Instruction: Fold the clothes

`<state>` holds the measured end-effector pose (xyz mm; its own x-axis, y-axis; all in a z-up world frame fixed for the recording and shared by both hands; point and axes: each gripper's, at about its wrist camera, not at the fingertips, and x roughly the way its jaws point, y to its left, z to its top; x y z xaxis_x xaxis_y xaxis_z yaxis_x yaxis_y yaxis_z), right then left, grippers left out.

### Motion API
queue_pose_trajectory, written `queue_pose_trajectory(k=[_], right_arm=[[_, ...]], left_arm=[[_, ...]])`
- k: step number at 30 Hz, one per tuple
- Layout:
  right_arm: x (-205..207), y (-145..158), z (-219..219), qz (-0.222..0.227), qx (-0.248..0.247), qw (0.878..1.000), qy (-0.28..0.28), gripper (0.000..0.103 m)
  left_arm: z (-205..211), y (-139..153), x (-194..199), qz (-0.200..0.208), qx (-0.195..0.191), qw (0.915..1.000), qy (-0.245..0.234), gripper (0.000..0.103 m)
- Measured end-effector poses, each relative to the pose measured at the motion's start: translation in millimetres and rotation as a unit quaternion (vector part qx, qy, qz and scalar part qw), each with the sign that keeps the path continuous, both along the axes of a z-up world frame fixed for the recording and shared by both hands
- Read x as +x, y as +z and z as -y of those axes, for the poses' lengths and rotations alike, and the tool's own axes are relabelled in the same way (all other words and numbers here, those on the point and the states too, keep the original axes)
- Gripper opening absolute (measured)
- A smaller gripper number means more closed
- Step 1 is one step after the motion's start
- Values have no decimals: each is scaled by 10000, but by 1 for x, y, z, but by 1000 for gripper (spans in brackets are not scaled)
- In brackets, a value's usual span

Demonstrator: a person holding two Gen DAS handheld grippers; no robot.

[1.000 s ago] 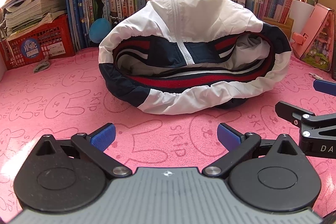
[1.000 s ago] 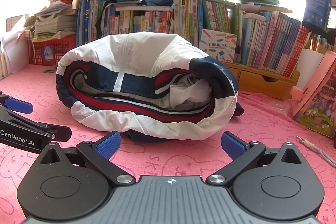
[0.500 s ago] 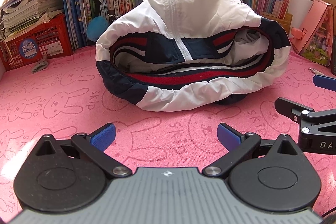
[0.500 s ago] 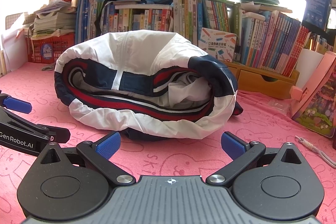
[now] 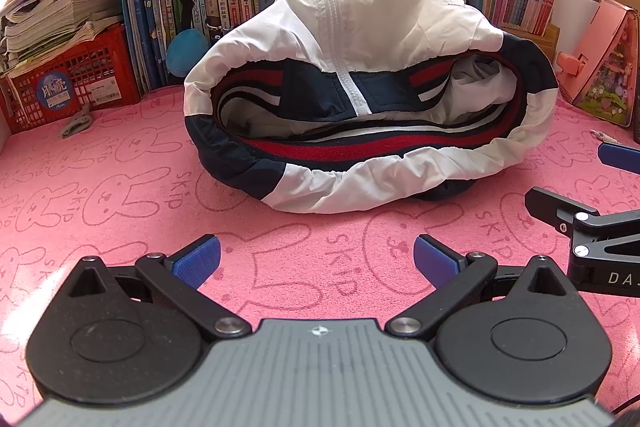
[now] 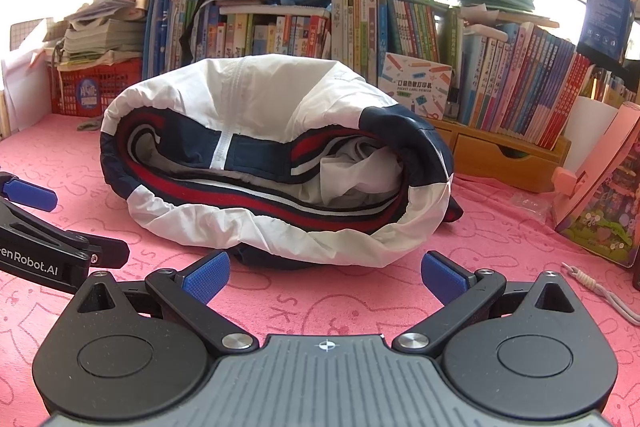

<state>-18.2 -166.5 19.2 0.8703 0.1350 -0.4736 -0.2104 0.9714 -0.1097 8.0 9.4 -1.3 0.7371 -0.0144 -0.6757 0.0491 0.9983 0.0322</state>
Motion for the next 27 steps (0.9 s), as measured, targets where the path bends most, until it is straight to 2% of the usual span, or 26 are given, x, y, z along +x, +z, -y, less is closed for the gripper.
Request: queue_pose_trajectory(k=[3,7,11,14,18,21,24,27], right_arm=[[6,0,-2,195,-170,9996,100,103],[33,2,-5,880,-799,9929,31,103],[69,-5,-17,1077,-1235,9864,-118,103],[96,-10,-27,1218,-1557,9800,-229,102],[133,-17,-39,1403,-1983,9693,-376,95],[120,1,-15,1501,-1594,9745,-499,69],[106,19,10,1595,-1191,9780,-620,69],[92,37,35,1686,-786,9798,-741,69]], left_arm=[[-2,1,6,-22,-11,10000,-71,103],[-14,12,27,257,49,9997,-34,103],[-22,12,59,402,145,9989,190,103],[-22,1,78,370,112,9989,258,103],[-24,-7,91,618,109,9976,307,103],[-29,-9,107,661,361,9953,611,103],[-39,-6,117,775,410,9934,739,103],[-52,3,116,936,619,9877,1086,103]])
